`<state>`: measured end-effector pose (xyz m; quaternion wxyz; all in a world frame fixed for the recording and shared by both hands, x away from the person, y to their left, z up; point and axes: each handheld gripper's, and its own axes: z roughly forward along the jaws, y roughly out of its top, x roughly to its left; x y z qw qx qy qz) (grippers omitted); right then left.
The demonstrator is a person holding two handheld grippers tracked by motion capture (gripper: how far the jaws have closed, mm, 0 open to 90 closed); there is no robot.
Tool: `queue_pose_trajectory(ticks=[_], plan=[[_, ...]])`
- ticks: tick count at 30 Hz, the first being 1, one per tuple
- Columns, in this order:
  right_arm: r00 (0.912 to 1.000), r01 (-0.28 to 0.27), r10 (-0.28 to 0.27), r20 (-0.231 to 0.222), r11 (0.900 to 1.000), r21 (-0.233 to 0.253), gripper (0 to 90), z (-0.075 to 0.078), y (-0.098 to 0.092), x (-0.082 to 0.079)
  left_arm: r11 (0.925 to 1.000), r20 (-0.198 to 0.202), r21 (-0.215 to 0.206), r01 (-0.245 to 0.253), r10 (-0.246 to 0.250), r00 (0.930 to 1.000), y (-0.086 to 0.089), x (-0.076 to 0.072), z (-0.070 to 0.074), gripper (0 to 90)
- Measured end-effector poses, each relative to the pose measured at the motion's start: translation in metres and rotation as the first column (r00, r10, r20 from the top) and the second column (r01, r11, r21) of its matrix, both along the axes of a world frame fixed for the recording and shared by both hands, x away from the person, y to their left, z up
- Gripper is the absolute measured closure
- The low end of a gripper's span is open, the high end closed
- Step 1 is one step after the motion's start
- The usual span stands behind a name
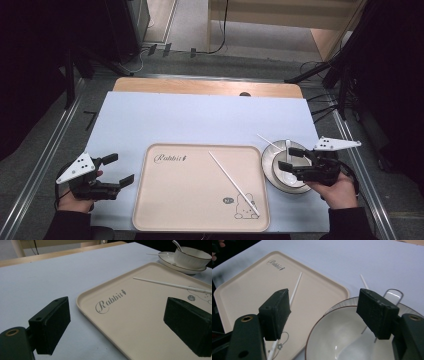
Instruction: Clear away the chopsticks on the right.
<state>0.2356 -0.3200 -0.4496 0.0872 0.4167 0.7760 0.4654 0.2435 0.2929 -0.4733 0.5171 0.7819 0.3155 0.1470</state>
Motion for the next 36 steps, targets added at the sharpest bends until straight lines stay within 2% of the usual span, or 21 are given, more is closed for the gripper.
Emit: queue_pose_trajectory(ticks=[5,8,12,16,19,23,25,32,35,36], plan=[[0.9997,0.008,-0.007,-0.022,1.0,0.013,24.6,0.002,-0.013,0.004,1.0,-0.003,0.003,0.001,-0.001,1.0,0.0,0.0,0.0,7.3],[0.9992,0.04,-0.04,-0.008,0.999,0.01,24.6,0.002,-0.026,0.005,1.0,-0.004,0.002,0.003,-0.003,1.0,0.0,0.0,0.0,7.3],[0.9991,0.041,-0.041,0.007,0.999,0.018,24.8,0.0,-0.036,0.005,0.9999,-0.007,0.003,0.011,-0.011,0.9999,-0.001,0.0,0.0,7.3],[0.9967,0.08,-0.08,0.011,0.997,-0.007,25.8,-0.001,-0.049,0.004,0.9999,-0.003,-0.002,0.012,-0.012,0.9999,-0.001,0.0,0.0,7.3],[0.9929,0.118,-0.118,0.013,0.993,-0.007,28.5,-0.004,-0.064,0.002,0.9999,-0.004,0.0,0.012,-0.012,0.9999,-0.001,0.0,0.0,7.3],[0.9895,0.144,-0.144,0.014,0.989,-0.033,32.2,-0.009,-0.074,0.001,0.9999,-0.003,0.0,0.012,-0.012,0.9999,-0.001,0.0,0.0,7.3],[0.9844,0.176,-0.176,0.005,0.983,-0.053,33.6,-0.016,-0.084,-0.001,1.0,-0.002,-0.002,0.009,-0.009,1.0,-0.001,0.0,0.0,7.3],[0.9777,0.209,-0.21,-0.009,0.977,-0.041,38.3,-0.027,-0.097,-0.003,1.0,-0.002,0.0,0.009,-0.009,1.0,-0.001,0.0,0.0,7.3],[0.9765,0.213,-0.214,-0.025,0.976,-0.052,43.5,-0.034,-0.1,-0.003,1.0,0.0,-0.001,0.008,-0.008,1.0,-0.001,0.0,0.0,7.3],[0.9756,0.212,-0.215,-0.046,0.976,-0.053,45.5,-0.036,-0.101,-0.003,1.0,0.001,-0.002,0.009,-0.009,1.0,-0.001,0.0,0.0,7.3]])
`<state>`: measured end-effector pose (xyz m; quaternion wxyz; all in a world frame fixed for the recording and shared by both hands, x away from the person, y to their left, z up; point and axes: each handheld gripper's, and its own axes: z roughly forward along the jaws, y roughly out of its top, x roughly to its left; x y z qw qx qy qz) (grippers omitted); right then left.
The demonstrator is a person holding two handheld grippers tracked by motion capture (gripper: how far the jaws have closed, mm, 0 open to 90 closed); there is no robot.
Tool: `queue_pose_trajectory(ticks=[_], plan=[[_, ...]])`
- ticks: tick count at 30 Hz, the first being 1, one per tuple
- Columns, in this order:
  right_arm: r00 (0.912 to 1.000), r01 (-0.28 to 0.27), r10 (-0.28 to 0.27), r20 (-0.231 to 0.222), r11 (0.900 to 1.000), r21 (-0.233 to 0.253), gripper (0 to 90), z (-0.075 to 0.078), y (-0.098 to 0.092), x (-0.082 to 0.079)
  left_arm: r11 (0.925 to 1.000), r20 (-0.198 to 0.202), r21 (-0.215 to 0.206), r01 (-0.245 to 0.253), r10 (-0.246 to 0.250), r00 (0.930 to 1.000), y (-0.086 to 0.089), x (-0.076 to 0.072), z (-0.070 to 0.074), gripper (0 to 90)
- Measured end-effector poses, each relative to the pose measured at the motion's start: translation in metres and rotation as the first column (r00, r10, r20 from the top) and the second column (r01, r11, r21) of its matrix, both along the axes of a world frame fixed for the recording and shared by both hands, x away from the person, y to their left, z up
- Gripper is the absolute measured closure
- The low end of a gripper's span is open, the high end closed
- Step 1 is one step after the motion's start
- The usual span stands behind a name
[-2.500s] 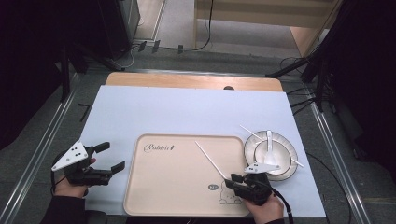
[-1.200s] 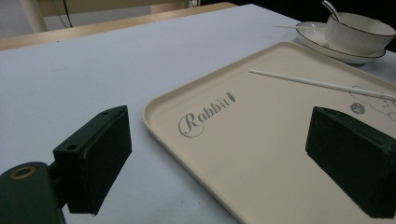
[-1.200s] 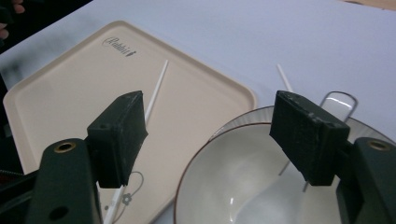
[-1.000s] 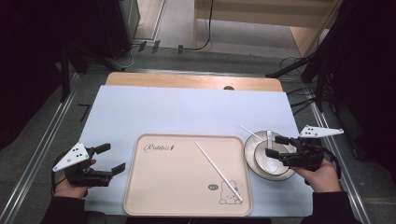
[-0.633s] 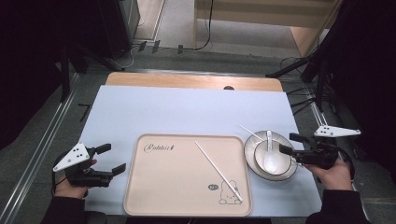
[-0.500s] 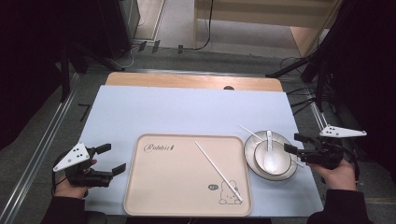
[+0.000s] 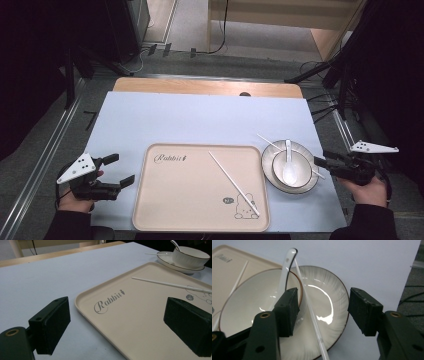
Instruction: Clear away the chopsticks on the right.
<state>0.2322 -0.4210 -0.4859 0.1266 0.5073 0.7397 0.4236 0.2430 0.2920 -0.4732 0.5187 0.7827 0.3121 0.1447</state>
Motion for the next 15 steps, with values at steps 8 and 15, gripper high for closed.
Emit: queue_pose_trajectory(ticks=[8,15], plan=[[0.996,-0.049,0.048,-0.076,0.999,-0.019,61.1,-0.018,0.001,0.002,1.0,-0.003,0.003,-0.001,0.001,1.0,0.0,0.0,0.0,7.3],[0.989,-0.092,0.086,-0.12,0.995,-0.048,69.4,-0.029,0.005,0.005,1.0,-0.002,0.004,-0.001,0.001,1.0,0.0,0.0,0.0,7.3]])
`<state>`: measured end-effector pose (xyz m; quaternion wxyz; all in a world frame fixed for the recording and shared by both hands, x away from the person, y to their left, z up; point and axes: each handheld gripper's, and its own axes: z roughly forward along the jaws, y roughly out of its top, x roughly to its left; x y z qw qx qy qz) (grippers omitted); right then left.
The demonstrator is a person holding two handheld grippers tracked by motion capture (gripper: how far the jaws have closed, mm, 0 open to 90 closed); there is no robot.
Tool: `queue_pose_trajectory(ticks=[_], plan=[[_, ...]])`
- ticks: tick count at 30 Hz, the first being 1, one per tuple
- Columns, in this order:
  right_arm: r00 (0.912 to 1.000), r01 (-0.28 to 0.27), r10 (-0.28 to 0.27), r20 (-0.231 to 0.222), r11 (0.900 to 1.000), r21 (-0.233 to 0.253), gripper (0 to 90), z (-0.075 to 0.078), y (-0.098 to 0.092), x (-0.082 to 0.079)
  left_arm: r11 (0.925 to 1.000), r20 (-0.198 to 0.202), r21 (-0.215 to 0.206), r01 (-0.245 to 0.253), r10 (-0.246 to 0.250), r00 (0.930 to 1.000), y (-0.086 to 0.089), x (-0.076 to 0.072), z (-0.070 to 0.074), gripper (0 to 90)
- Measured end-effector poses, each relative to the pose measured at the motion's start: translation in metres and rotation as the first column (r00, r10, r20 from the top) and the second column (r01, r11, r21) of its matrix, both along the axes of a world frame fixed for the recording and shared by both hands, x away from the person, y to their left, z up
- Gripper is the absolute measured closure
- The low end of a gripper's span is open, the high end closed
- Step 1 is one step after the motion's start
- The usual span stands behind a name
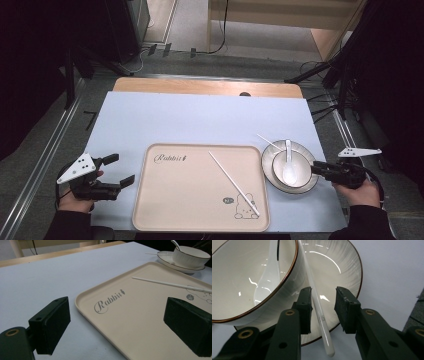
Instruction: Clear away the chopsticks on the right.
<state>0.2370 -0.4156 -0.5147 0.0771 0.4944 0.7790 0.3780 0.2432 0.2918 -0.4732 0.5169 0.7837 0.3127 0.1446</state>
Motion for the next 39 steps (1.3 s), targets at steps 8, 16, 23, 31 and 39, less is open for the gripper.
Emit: queue_pose_trajectory(ticks=[8,16,23,31,39], plan=[[0.9974,-0.063,0.063,-0.035,0.998,-0.009,81.6,-0.007,0.005,0.009,1.0,-0.001,0.004,0.002,-0.002,1.0,0.0,0.0,0.0,7.3],[0.9954,-0.07,0.069,-0.066,0.998,-0.001,84.1,-0.01,0.001,0.013,1.0,-0.002,0.003,0.001,-0.001,1.0,0.0,0.0,0.0,7.3],[0.9949,-0.055,0.056,-0.084,0.998,0.018,84.7,-0.006,0.001,0.014,1.0,0.0,0.004,0.001,-0.001,1.0,0.0,0.0,0.0,7.3],[0.9957,0.015,-0.009,-0.093,0.998,0.064,85.0,0.005,-0.003,0.012,1.0,0.001,0.006,0.001,-0.001,1.0,0.0,0.0,0.0,7.3],[0.9961,0.048,-0.041,-0.079,0.995,0.088,85.2,0.019,-0.005,0.01,1.0,0.001,0.006,-0.001,0.001,1.0,0.0,0.0,0.0,7.4]])
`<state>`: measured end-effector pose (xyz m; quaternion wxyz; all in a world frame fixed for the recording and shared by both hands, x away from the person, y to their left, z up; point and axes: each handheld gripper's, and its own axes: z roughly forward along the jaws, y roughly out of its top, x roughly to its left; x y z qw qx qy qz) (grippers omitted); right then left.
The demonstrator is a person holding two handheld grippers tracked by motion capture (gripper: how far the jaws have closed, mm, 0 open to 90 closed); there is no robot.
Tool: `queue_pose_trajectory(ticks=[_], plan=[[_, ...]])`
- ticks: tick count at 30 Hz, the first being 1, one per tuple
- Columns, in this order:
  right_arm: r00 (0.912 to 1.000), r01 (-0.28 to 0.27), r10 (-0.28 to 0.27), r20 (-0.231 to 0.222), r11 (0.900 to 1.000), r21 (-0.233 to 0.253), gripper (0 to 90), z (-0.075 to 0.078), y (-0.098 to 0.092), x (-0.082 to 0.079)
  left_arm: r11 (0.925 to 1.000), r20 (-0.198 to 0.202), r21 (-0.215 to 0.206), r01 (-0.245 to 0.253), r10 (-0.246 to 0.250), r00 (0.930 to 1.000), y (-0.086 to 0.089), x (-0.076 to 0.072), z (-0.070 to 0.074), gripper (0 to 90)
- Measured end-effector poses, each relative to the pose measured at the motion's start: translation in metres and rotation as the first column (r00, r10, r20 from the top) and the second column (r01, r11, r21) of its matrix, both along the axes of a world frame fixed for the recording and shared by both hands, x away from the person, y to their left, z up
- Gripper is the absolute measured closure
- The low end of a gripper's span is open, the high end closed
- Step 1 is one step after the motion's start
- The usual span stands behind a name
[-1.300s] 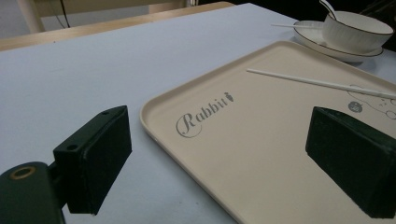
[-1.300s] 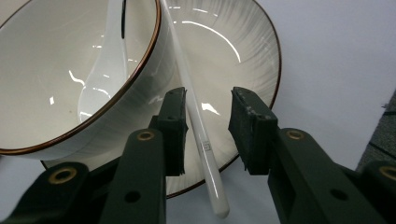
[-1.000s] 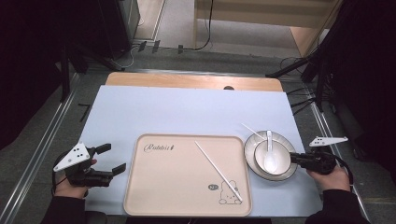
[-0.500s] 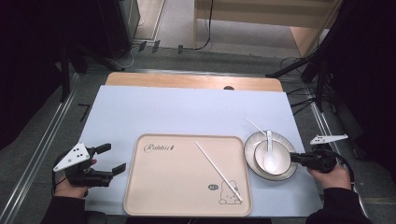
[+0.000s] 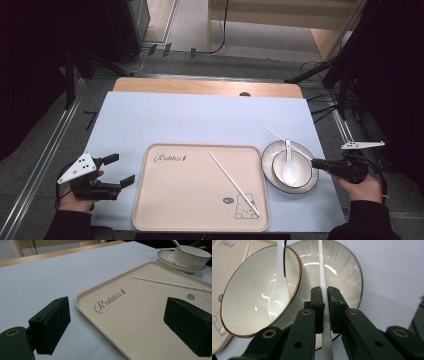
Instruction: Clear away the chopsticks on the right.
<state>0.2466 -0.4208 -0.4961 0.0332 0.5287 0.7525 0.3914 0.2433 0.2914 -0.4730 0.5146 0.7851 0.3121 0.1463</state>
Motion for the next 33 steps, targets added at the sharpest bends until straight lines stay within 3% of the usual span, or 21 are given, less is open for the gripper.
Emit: queue_pose_trajectory(ticks=[6,20,23,27,33], plan=[[0.9985,0.029,-0.031,0.045,0.999,0.029,85.2,0.012,-0.004,-0.004,1.0,-0.001,0.001,0.0,0.0,1.0,0.0,0.0,0.0,7.3],[0.9913,0.111,-0.115,0.065,0.992,0.051,85.3,0.042,0.004,-0.004,1.0,-0.002,0.0,-0.007,0.007,1.0,0.0,0.0,0.0,7.4],[0.9926,0.102,-0.106,0.06,0.993,0.059,85.3,0.049,0.013,-0.004,1.0,-0.002,0.003,-0.003,0.003,1.0,0.0,0.001,0.0,7.4],[0.9924,0.081,-0.086,0.088,0.995,0.058,85.3,0.062,0.029,-0.006,1.0,-0.002,0.004,-0.008,0.008,1.0,0.0,0.001,0.0,7.4],[0.9948,0.049,-0.052,0.087,0.998,0.042,85.2,0.067,0.05,-0.009,1.0,-0.003,0.0,-0.004,0.004,1.0,-0.001,0.002,0.0,7.3]])
